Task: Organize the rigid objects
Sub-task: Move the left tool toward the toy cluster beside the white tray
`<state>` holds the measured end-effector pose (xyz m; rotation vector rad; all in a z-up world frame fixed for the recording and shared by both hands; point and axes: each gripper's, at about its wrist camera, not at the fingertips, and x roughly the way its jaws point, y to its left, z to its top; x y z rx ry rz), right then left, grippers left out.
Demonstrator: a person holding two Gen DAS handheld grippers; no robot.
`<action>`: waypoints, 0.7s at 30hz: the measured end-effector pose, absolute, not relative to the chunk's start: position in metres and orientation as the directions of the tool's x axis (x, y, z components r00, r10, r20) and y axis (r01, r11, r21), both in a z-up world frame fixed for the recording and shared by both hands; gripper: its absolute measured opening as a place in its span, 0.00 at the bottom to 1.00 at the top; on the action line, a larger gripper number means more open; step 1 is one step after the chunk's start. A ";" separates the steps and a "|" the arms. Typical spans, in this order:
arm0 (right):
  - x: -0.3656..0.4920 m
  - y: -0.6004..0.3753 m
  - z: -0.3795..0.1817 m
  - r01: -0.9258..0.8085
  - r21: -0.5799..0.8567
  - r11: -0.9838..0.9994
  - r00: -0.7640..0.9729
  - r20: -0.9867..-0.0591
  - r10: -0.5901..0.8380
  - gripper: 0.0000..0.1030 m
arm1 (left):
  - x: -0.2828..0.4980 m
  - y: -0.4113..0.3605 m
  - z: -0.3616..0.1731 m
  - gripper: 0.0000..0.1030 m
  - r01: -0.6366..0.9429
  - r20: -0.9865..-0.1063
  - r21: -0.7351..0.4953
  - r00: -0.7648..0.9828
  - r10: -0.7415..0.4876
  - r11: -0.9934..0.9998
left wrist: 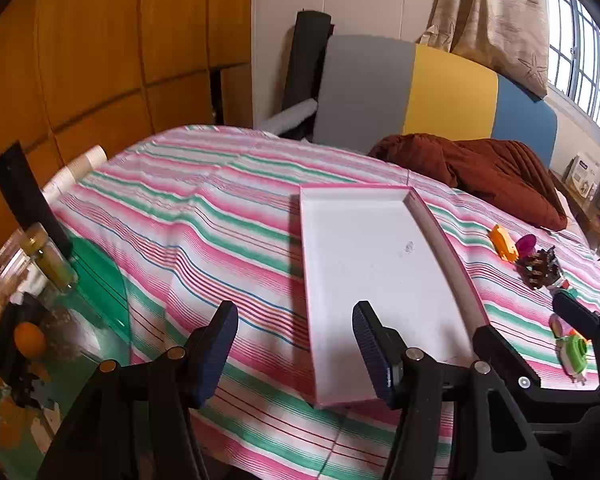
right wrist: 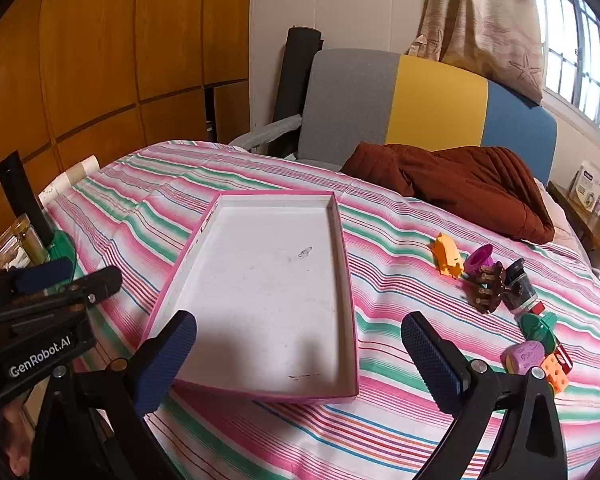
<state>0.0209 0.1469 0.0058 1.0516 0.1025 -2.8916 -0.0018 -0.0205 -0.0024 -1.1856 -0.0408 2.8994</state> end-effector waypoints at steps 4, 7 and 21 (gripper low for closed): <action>0.022 0.152 0.006 0.069 -0.046 -0.997 -0.767 -0.641 -0.023 1.00 | -0.001 -0.023 0.000 0.59 0.013 -0.686 -0.018 -0.727 0.004 -1.000; 0.022 0.154 0.006 0.063 -0.040 -0.997 -0.768 -0.640 -0.023 1.00 | -0.001 -0.025 -0.001 0.59 0.012 -0.686 -0.020 -0.727 0.005 -1.000; 0.021 0.163 0.003 0.081 -0.039 -0.996 -0.768 -0.639 -0.037 1.00 | -0.003 -0.014 -0.008 0.59 -0.033 -0.701 -0.001 -0.713 0.024 -0.999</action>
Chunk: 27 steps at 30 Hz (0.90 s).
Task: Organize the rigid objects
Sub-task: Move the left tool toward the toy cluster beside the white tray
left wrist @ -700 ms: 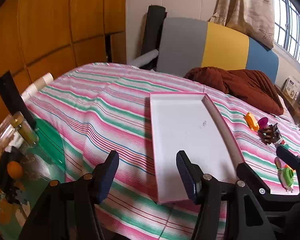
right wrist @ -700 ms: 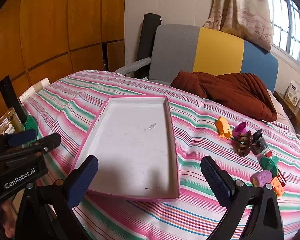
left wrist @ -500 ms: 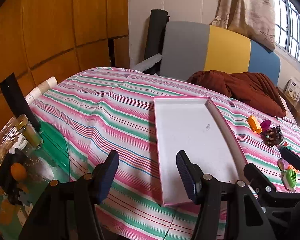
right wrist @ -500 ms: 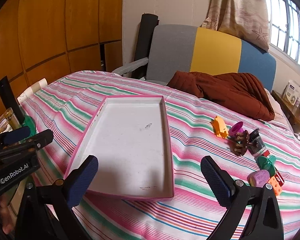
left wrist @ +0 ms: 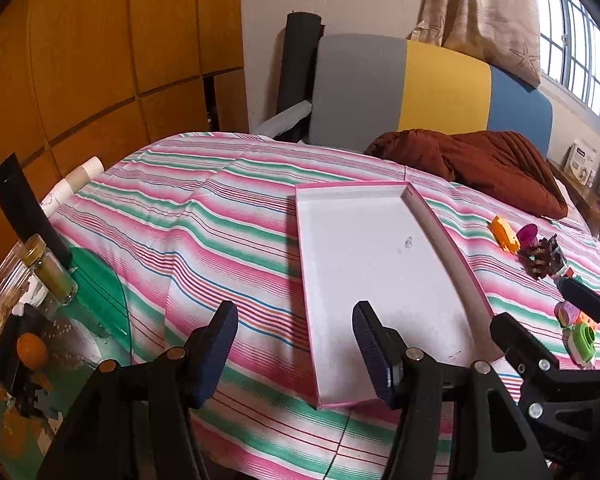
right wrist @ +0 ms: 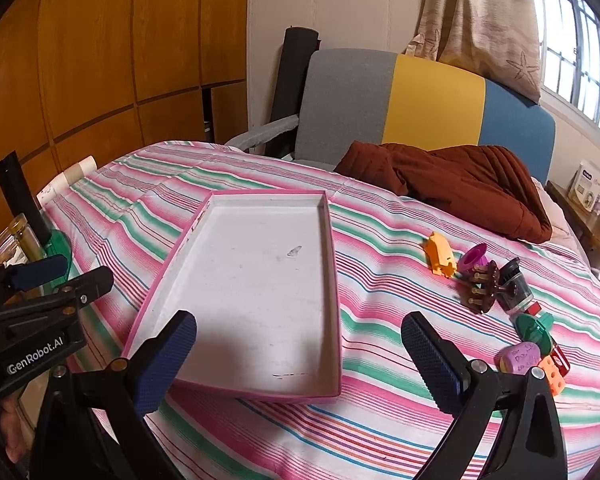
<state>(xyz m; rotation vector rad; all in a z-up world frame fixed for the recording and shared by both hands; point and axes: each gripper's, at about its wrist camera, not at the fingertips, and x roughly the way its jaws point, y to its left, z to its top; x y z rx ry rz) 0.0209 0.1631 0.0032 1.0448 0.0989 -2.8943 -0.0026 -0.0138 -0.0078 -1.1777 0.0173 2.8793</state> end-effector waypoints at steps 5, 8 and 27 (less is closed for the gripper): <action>0.019 0.171 0.004 0.084 -0.044 -0.995 -0.769 -0.638 -0.037 1.00 | -0.005 -0.008 -0.010 0.59 -0.050 -0.711 0.009 -0.703 0.028 -0.999; 0.019 0.177 0.005 0.085 -0.049 -0.995 -0.773 -0.633 -0.035 1.00 | -0.006 -0.005 -0.010 0.59 -0.066 -0.711 0.012 -0.702 0.038 -0.998; -0.004 0.345 0.028 -0.175 0.025 -0.984 -0.779 -0.615 0.123 1.00 | -0.021 0.044 -0.010 0.68 -0.293 -0.765 -0.042 -0.606 0.220 -0.955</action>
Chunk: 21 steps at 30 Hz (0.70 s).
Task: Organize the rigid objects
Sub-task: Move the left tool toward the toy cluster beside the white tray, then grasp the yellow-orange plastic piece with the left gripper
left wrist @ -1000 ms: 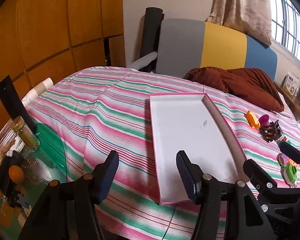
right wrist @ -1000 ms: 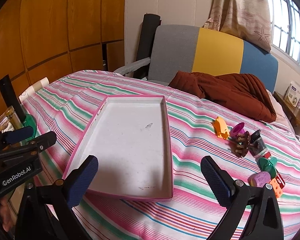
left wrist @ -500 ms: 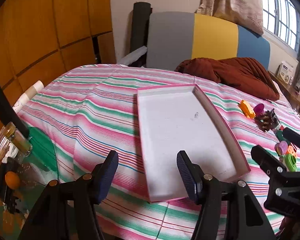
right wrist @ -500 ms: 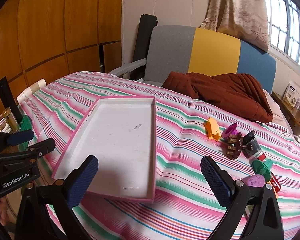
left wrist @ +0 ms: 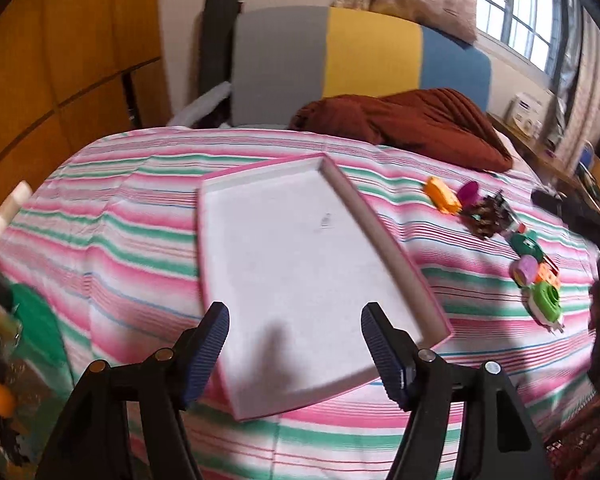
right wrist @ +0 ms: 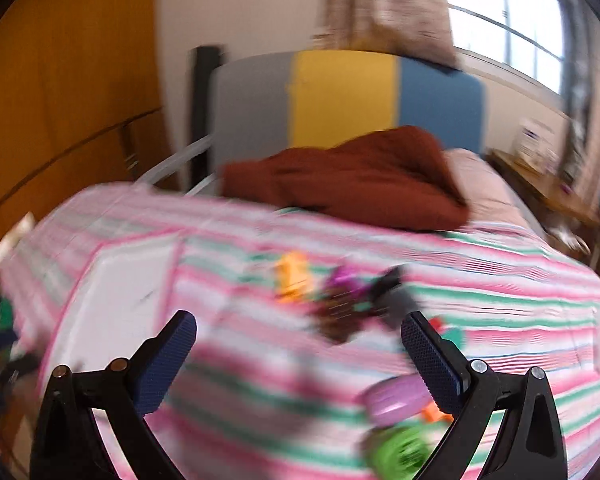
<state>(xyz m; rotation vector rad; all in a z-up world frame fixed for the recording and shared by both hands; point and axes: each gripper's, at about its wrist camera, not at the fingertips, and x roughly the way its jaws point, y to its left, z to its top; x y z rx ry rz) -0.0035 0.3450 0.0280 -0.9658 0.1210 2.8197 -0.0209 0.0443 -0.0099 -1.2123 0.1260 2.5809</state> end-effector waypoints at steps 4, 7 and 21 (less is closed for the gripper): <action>-0.003 0.411 0.019 -0.326 0.088 -0.941 -0.764 -0.611 0.207 1.00 | -0.032 0.066 -0.007 0.68 -0.350 -0.795 -0.105 -0.533 0.290 -0.931; 0.002 0.442 0.004 -0.410 0.156 -0.899 -0.728 -0.649 0.220 1.00 | -0.041 0.087 0.001 0.68 -0.394 -0.800 -0.144 -0.494 0.341 -0.908; 0.018 0.483 0.007 -0.472 0.365 -0.803 -0.765 -0.622 0.167 1.00 | -0.144 0.228 -0.008 0.61 -0.441 -0.846 -0.208 -0.367 0.387 -0.873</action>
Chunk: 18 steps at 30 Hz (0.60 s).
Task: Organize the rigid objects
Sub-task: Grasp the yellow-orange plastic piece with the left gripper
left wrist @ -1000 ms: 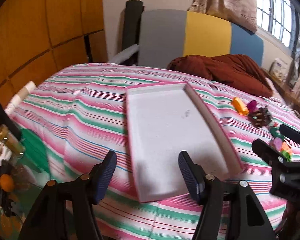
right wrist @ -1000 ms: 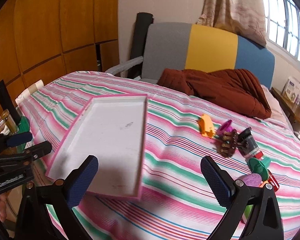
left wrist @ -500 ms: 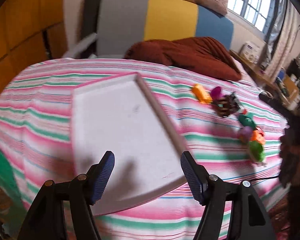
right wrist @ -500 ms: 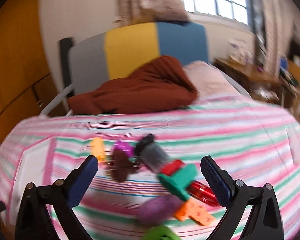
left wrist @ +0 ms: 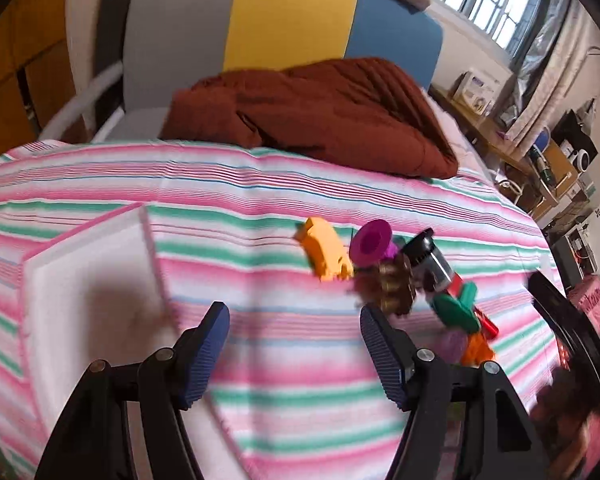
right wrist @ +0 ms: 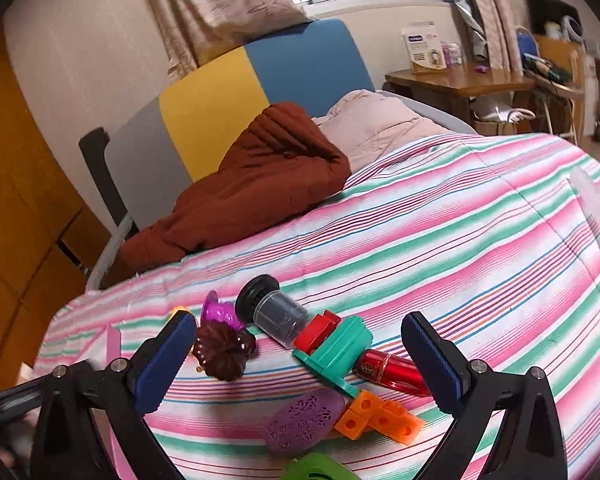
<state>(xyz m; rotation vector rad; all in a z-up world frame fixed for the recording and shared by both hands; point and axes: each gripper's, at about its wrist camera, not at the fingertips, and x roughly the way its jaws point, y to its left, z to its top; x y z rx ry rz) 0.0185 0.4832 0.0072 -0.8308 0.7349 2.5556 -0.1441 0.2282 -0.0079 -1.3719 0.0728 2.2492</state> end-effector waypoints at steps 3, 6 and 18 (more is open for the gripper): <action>0.022 0.489 0.008 -0.481 0.391 -0.785 -0.771 -0.614 0.167 1.00 | -0.168 0.249 -0.029 0.58 -0.407 -0.872 -0.241 -0.308 0.380 -0.881; 0.025 0.494 0.009 -0.489 0.415 -0.767 -0.776 -0.608 0.165 1.00 | -0.186 0.262 -0.047 0.56 -0.364 -0.886 -0.270 -0.268 0.378 -0.891; 0.026 0.499 0.011 -0.474 0.453 -0.755 -0.792 -0.595 0.141 1.00 | -0.223 0.315 -0.086 0.54 -0.357 -0.907 -0.193 -0.290 0.305 -0.914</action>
